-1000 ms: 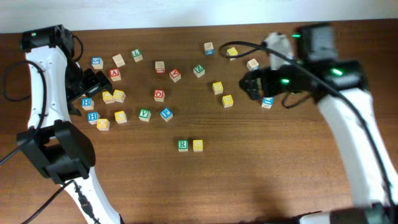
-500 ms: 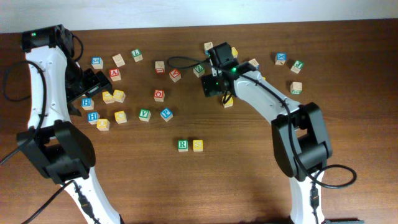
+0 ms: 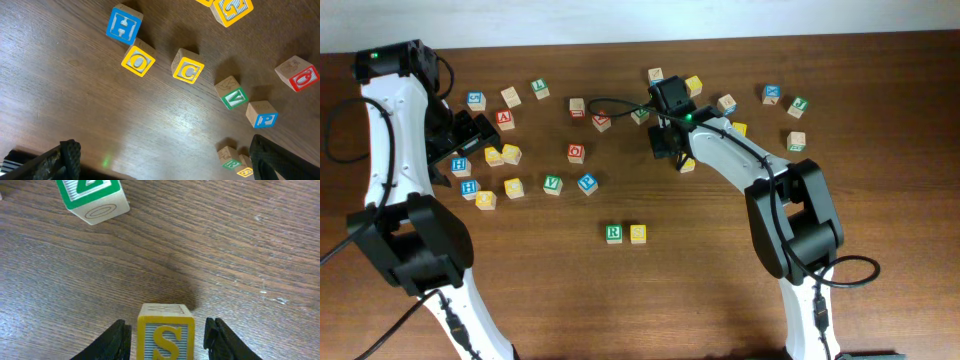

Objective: Spell out RSS

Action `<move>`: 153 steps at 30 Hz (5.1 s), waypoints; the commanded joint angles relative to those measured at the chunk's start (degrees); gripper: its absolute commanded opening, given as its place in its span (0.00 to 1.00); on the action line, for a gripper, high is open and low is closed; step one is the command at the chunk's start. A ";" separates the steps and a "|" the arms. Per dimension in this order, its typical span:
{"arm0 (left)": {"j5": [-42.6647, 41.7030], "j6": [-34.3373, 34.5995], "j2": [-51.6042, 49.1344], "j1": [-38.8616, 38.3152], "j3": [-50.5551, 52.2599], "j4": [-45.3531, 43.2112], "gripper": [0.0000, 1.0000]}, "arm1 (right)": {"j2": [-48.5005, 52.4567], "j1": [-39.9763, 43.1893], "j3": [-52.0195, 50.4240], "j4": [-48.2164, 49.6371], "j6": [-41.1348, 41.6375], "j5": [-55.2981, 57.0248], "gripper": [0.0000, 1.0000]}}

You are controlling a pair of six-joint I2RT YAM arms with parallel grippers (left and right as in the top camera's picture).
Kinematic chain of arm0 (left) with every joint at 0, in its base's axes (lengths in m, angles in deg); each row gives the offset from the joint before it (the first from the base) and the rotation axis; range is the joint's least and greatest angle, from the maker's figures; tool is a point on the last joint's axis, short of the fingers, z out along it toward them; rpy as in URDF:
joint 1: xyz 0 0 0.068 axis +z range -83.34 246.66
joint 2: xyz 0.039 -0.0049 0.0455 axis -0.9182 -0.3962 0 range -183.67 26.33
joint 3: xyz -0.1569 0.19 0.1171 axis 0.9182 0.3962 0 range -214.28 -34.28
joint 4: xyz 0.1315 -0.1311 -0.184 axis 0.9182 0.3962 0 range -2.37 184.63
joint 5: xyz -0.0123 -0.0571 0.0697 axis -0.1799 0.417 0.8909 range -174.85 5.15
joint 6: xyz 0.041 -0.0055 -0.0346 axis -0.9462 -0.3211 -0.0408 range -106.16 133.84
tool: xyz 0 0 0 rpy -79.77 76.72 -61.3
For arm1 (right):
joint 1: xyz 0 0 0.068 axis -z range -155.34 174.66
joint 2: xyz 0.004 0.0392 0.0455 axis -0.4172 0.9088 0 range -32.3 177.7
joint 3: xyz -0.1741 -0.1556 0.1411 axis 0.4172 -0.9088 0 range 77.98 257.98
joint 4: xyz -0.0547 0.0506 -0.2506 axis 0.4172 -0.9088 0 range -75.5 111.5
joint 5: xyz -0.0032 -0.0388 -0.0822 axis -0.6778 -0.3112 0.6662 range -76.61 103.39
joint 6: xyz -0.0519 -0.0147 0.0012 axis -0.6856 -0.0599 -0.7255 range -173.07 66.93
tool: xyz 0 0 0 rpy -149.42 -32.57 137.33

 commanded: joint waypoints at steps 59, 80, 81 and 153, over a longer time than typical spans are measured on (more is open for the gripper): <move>-0.17 -0.68 0.46 0.42 -0.02 0.04 0.99 | -18.47 -10.51 -26.40 -6.54 55.32 1.20 0.34; -0.17 -0.68 0.46 0.42 -0.02 0.04 0.99 | -18.58 -10.49 -26.36 -13.31 19.85 -7.56 0.30; -0.17 -0.68 0.46 0.42 -0.02 0.04 0.99 | -18.58 -10.45 -26.34 -13.46 19.85 -6.84 0.30; -2.99 3.43 16.48 -31.98 57.94 -46.84 0.00 | -30.45 1.68 -32.44 -13.49 27.02 -12.39 0.04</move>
